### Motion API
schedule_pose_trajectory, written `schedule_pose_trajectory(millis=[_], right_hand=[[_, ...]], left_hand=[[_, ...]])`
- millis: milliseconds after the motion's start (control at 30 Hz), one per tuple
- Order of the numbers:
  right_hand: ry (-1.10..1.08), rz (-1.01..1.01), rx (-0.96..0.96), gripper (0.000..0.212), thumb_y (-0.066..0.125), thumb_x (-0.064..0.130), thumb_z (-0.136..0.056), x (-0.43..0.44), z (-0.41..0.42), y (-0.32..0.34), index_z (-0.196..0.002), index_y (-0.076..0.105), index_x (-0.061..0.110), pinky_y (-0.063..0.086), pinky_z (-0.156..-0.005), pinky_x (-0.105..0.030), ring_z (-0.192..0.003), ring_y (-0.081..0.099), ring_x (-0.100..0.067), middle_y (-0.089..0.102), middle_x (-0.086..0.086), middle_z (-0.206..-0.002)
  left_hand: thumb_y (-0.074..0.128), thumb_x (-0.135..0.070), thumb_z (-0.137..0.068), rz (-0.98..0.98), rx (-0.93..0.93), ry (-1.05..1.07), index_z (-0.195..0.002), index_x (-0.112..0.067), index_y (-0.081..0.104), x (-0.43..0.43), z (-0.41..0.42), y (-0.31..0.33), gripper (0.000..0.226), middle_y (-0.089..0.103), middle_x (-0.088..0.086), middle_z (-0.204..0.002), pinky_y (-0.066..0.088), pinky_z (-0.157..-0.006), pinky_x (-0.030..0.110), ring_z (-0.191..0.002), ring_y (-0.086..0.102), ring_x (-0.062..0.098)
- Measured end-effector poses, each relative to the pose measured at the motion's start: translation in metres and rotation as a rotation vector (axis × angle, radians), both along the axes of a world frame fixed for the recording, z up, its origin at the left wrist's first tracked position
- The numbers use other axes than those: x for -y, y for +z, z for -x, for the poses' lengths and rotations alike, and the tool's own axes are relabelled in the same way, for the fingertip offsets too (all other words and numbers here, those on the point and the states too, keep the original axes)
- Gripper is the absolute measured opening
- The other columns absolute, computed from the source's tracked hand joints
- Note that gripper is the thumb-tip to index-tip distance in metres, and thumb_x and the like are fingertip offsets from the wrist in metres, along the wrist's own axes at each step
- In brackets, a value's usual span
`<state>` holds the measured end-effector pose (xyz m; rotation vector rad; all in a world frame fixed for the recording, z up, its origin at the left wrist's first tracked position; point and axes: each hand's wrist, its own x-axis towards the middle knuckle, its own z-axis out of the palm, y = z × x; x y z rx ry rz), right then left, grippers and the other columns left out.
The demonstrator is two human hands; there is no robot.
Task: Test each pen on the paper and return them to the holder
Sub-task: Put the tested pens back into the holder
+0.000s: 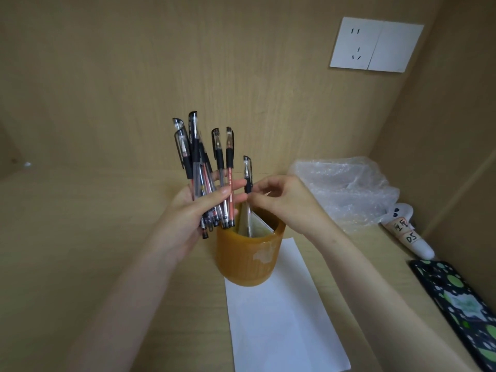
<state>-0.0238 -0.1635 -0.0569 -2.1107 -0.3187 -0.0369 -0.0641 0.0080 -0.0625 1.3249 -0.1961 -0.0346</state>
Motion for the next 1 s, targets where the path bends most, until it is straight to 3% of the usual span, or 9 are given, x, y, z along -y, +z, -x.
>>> schedule_pose_trajectory(millis=[167, 267, 433, 600, 833, 1000], right_hand=[[-0.105, -0.075, 0.062, 0.013, 0.065, 0.025, -0.089, 0.007, -0.001, 0.003, -0.092, 0.073, 0.015, 0.050, -0.068, -0.022, -0.069, 0.057, -0.004, 0.071, 0.000, -0.089], [-0.121, -0.162, 0.065, 0.019, 0.058, 0.024, -0.093, 0.007, 0.000, 0.006, -0.093, 0.073, 0.013, 0.044, -0.055, -0.015, -0.058, 0.053, -0.001, 0.070, 0.001, -0.085], [0.004, -0.359, -0.013, 0.033, 0.061, 0.036, -0.090, -0.005, 0.002, 0.015, -0.110, 0.068, 0.011, 0.043, -0.052, -0.016, -0.059, 0.054, -0.001, 0.069, -0.002, -0.088], [0.063, -0.403, -0.023, 0.025, 0.065, 0.022, -0.089, -0.018, -0.001, 0.020, -0.100, 0.067, 0.000, 0.042, -0.049, -0.017, -0.055, 0.053, -0.005, 0.063, -0.002, -0.072], [-0.009, -0.721, 0.002, 0.009, 0.061, 0.010, -0.091, 0.002, -0.008, 0.027, -0.090, 0.063, 0.002, 0.042, -0.048, -0.021, -0.050, 0.049, -0.011, 0.061, -0.007, -0.071], [-0.128, -0.446, 0.075, 0.007, 0.062, 0.010, -0.090, 0.016, -0.014, 0.021, -0.091, 0.067, 0.004, 0.036, -0.044, -0.019, -0.050, 0.048, -0.008, 0.060, -0.010, -0.072]], left_hand=[[0.054, -0.010, -0.087, -0.002, -0.001, -0.005, -0.123, -0.015, 0.052, -0.001, 0.000, 0.001, 0.037, 0.071, -0.001, -0.108, 0.055, -0.072, 0.022, -0.098, 0.067, 0.015], [0.055, -0.012, -0.086, -0.021, -0.008, -0.022, -0.123, -0.016, 0.052, -0.003, 0.001, 0.001, 0.037, 0.070, -0.001, -0.108, 0.056, -0.074, 0.023, -0.099, 0.067, 0.014], [0.057, -0.012, -0.085, -0.058, -0.011, -0.070, -0.122, -0.017, 0.054, -0.001, 0.001, 0.004, 0.037, 0.070, 0.000, -0.110, 0.055, -0.072, 0.023, -0.099, 0.067, 0.018], [0.061, -0.015, -0.079, -0.042, -0.027, -0.085, -0.119, -0.017, 0.054, 0.004, 0.002, 0.004, 0.041, 0.071, 0.004, -0.106, 0.056, -0.075, 0.027, -0.097, 0.068, 0.021], [0.063, -0.014, -0.077, 0.015, -0.074, -0.029, -0.125, -0.014, 0.052, -0.003, 0.001, 0.002, 0.049, 0.070, 0.010, -0.106, 0.055, -0.082, 0.030, -0.098, 0.068, 0.021], [0.063, -0.013, -0.074, 0.045, -0.079, -0.010, -0.124, -0.011, 0.051, -0.003, 0.002, 0.002, 0.051, 0.071, 0.006, -0.105, 0.057, -0.078, 0.030, -0.096, 0.068, 0.022]])
